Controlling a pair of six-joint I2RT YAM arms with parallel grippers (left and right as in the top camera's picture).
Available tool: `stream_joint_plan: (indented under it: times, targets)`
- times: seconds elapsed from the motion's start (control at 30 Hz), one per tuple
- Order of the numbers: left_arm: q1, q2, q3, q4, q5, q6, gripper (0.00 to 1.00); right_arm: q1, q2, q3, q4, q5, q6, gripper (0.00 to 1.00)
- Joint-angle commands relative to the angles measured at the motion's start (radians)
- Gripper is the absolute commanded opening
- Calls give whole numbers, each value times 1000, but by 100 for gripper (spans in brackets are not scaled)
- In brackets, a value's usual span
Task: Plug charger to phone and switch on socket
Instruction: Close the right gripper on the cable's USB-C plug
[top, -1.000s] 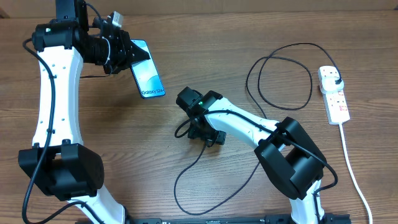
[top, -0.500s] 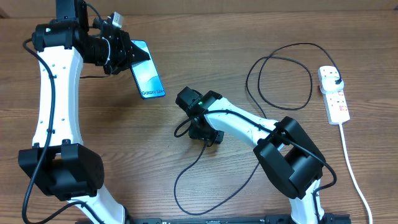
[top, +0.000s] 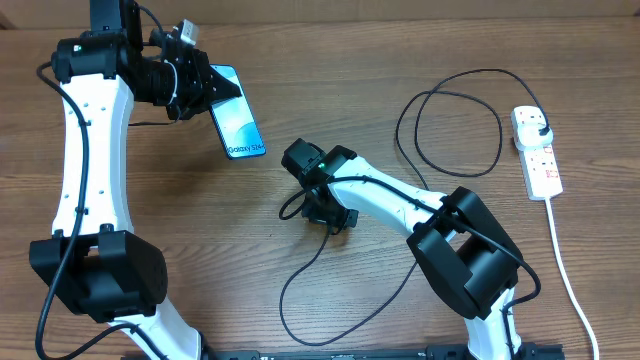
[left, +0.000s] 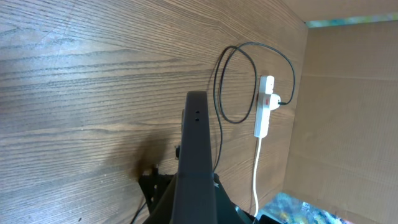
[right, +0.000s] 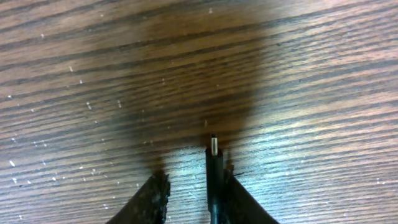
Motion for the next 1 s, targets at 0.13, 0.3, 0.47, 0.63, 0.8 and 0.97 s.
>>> stream_joint_plan:
  times: [0.13,0.3,0.47,0.63,0.8,0.97]
  targets:
    - [11,-3,8,0,38,19,4,-5,37,5,-4,23,5,21]
    - [11,-3,8,0,38,19,4,-6,37,5,-5,23,5,17]
    - [11,-3,8,0,38,19,4,-16,37,5,-5,22,5,8]
    - [11,-3,8,-3,38,19,4,-27,37,5,-6,21,5,4]
    - [11,-3,8,-4,38,19,4,-29,37,5,-6,21,5,4]
    - [11,-3,8,-6,39,19,4,-31,37,9,-12,16,0,4]
